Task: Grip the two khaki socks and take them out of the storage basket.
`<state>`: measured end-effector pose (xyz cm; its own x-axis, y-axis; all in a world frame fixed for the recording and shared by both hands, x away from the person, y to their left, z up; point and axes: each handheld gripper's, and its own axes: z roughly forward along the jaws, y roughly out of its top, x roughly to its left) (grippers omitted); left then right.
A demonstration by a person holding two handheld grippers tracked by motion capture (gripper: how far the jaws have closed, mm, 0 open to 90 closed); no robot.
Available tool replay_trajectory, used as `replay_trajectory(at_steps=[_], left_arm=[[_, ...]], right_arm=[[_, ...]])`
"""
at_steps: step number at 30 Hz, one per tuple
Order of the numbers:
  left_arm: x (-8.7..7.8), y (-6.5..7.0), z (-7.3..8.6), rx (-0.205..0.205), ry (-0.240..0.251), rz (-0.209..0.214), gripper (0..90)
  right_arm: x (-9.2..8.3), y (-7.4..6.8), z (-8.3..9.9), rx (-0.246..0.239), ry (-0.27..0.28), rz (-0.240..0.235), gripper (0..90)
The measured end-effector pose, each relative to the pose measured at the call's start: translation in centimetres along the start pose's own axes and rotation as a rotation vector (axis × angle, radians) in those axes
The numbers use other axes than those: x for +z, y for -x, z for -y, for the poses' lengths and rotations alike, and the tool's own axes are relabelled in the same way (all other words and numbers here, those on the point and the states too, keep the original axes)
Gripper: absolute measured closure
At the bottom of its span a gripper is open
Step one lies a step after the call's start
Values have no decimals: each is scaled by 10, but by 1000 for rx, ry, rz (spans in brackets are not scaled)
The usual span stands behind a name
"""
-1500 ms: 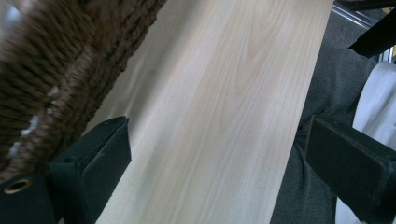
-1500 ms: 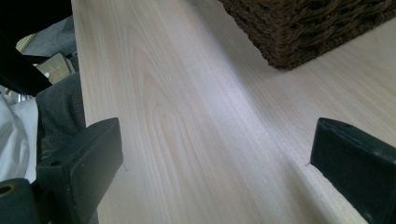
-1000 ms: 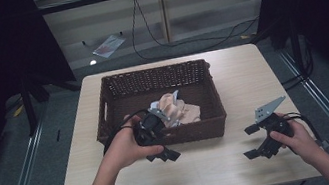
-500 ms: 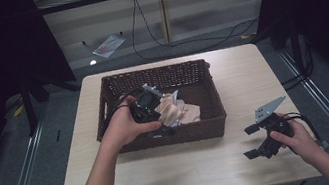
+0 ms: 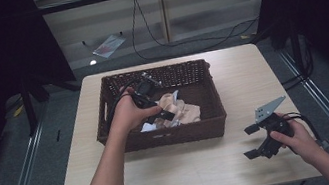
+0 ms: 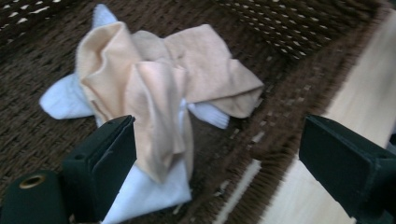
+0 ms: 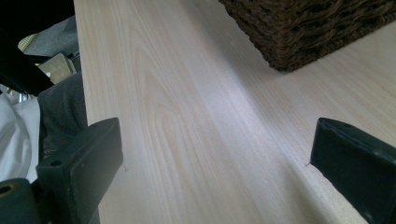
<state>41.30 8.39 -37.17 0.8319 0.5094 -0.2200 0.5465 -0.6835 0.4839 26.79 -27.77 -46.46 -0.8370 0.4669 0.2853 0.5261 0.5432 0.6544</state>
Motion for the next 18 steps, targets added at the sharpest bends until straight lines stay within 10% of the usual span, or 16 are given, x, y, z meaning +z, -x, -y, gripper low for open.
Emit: replay_trajectory(at_steps=[18], left_arm=[[27,-28,3,-23,-21,-32,336]], right_arm=[[0,0,0,-1,3,-2,16]])
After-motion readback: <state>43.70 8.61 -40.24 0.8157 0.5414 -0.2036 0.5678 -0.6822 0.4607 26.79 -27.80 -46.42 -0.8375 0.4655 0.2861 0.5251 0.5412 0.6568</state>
